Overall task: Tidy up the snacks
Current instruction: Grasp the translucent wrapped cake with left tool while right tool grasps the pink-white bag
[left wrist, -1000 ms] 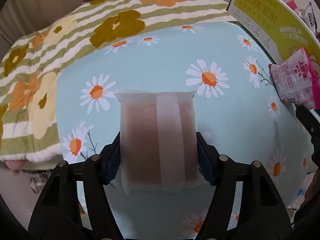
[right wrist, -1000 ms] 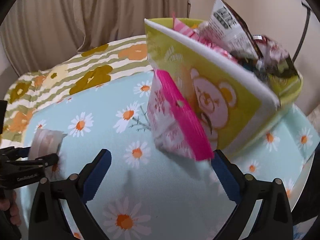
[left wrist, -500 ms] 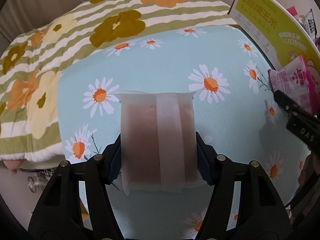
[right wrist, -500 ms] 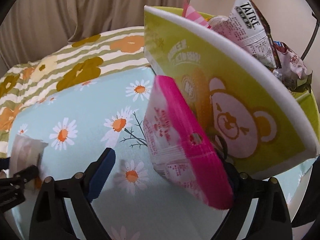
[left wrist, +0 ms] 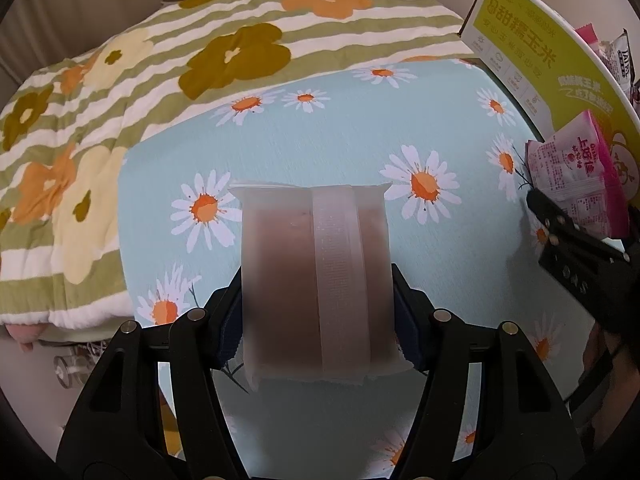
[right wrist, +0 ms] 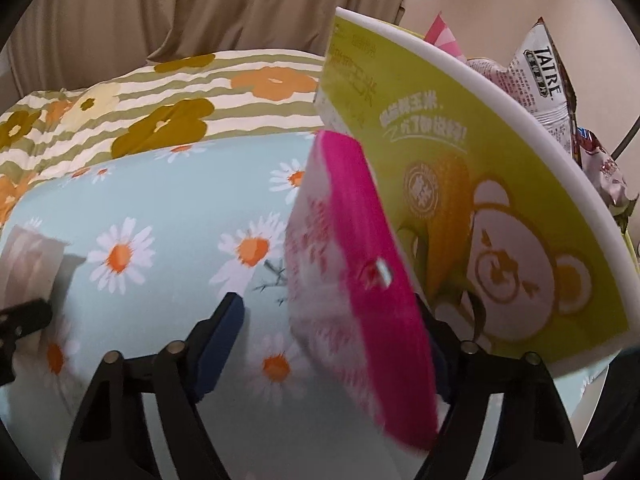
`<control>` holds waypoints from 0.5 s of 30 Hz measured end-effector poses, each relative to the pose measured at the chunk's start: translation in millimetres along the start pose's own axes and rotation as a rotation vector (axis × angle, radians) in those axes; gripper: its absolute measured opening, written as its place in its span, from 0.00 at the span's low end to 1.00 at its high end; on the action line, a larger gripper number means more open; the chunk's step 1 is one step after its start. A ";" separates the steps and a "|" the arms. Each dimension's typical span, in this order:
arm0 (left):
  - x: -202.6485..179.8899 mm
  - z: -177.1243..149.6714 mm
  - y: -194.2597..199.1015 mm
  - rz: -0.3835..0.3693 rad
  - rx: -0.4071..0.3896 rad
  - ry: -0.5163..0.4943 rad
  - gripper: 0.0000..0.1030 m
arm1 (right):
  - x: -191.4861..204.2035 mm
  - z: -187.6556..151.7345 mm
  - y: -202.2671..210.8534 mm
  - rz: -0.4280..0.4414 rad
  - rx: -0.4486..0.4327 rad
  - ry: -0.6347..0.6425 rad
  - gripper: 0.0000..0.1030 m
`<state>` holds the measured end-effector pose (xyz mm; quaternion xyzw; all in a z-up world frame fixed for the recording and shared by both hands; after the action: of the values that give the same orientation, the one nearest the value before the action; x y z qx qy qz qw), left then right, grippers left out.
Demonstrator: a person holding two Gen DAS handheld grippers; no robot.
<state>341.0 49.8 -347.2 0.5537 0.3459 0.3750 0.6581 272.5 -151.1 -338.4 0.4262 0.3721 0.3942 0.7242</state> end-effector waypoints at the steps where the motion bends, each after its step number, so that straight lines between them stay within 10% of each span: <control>1: -0.1 0.0 0.0 0.000 0.000 0.001 0.58 | -0.2 0.9 -3.0 -0.004 0.008 0.001 0.64; 15: 0.0 -0.8 26.1 -0.006 -0.046 0.015 0.58 | 10.4 1.1 31.1 0.187 -0.048 0.042 0.37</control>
<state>337.4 52.9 -321.6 0.5346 0.3440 0.3849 0.6691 269.9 -132.1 -311.8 0.4333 0.3360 0.4778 0.6864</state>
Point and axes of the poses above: each gripper's, at about its wrist camera, not at the fingertips, and y roughly against the way its jaws point, x to its left, z to its top, the point moved 7 cm from there along -y, roughly the way its jaws point, and after that the axes turned 12 degrees about x, right-handed, at the moved point
